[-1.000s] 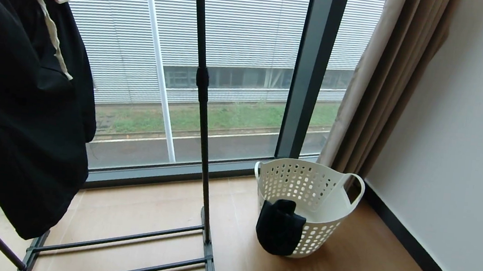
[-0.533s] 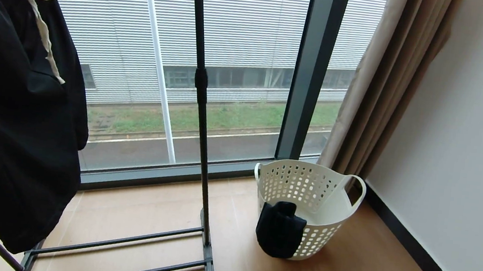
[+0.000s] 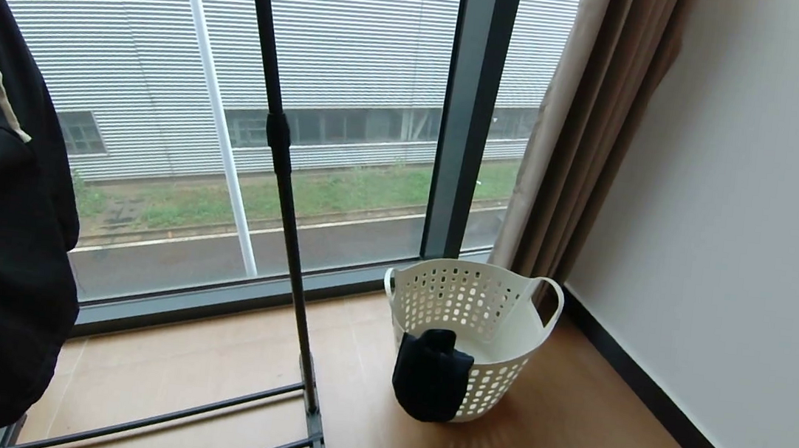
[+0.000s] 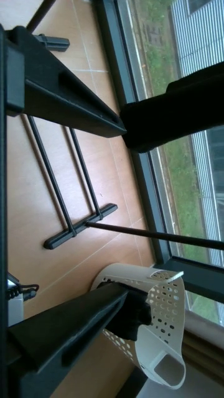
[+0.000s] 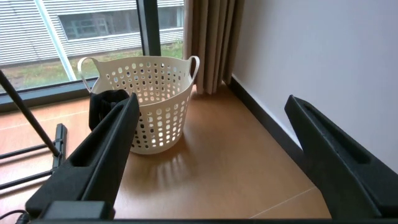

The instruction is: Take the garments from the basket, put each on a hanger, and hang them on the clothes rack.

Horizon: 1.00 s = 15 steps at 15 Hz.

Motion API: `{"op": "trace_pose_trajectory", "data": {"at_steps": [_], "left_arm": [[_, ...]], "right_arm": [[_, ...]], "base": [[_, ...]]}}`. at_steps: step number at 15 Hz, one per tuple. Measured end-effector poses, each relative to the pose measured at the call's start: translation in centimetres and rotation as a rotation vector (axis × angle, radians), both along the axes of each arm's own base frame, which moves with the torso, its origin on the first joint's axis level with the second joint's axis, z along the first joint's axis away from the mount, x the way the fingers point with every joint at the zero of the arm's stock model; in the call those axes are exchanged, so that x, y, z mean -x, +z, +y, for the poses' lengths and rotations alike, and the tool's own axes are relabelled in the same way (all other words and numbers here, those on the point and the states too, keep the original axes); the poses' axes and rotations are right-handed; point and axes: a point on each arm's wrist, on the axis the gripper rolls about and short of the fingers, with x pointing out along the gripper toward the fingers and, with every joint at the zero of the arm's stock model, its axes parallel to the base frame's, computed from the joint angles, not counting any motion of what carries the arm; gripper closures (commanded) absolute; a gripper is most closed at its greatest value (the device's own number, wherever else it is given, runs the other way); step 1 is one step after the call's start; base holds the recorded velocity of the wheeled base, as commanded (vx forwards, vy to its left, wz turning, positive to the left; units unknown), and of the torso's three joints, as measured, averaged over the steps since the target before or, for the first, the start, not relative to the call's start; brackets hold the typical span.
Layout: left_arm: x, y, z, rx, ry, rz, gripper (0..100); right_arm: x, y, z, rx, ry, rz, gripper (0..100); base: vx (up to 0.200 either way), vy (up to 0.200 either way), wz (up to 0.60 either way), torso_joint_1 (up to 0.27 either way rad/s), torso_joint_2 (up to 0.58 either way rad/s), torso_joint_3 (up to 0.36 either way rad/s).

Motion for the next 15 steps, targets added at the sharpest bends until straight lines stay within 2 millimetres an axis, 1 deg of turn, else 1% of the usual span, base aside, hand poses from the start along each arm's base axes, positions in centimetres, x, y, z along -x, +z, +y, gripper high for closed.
{"op": "trace_pose_trajectory", "data": {"at_steps": [15], "left_arm": [[0.01,0.03,-0.01,0.0,-0.006,-0.001,0]], "right_arm": [[-0.01,-0.03,0.0,0.0,-0.001,0.001,0]], "base": [[0.0,0.0,0.0,0.003,0.0,-0.191]]}}
